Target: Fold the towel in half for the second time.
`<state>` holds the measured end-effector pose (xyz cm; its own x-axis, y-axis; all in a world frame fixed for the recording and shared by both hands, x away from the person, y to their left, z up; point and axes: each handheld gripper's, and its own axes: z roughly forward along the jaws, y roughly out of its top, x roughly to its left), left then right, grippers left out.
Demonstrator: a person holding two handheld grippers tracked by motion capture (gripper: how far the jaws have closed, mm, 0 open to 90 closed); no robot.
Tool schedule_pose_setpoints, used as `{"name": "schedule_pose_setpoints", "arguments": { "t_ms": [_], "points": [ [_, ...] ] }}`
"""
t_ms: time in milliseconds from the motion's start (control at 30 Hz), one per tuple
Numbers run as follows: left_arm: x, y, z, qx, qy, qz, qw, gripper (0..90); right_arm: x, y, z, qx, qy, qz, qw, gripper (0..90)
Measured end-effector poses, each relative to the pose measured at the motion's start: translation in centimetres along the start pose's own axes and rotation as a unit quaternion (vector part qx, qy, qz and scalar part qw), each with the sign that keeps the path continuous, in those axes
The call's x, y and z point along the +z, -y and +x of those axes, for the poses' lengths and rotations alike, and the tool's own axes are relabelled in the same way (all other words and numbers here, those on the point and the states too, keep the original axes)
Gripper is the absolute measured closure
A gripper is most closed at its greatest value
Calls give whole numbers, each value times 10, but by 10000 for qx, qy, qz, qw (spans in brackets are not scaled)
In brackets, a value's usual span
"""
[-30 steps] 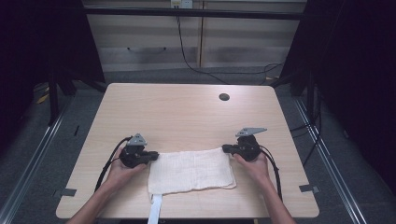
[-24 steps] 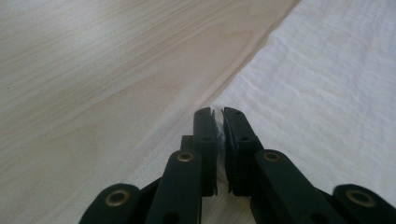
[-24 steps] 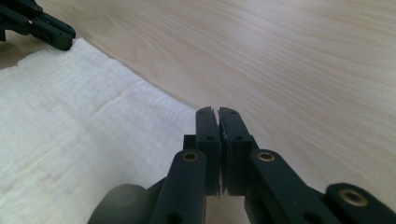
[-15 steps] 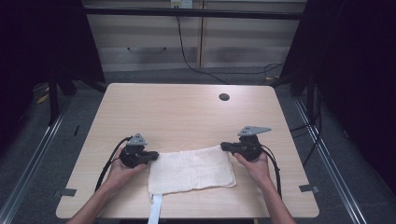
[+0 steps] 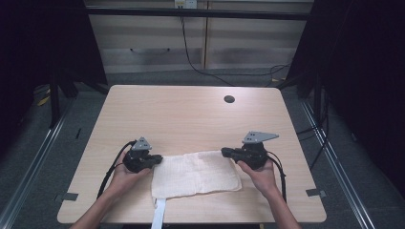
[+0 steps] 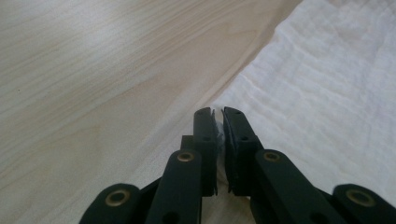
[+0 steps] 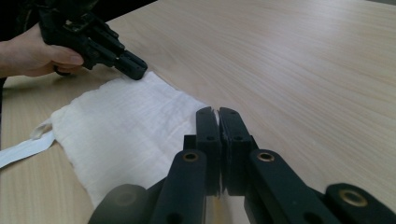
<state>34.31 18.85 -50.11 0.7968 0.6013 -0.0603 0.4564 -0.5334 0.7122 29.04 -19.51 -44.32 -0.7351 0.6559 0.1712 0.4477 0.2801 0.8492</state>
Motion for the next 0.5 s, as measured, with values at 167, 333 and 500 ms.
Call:
{"name": "schedule_pose_setpoints", "arguments": {
  "t_ms": [167,333,500],
  "points": [
    [0,0,0,-32,-2,-35,10000,844,-4,6,12,-98,-120,91,9998,878],
    [0,0,-1,-23,-38,-13,10000,844,-5,15,21,-136,-176,205,9995,878],
    [0,0,-4,-61,-133,-24,9999,844,-11,30,33,-138,-172,310,9993,878]
  ]
}}
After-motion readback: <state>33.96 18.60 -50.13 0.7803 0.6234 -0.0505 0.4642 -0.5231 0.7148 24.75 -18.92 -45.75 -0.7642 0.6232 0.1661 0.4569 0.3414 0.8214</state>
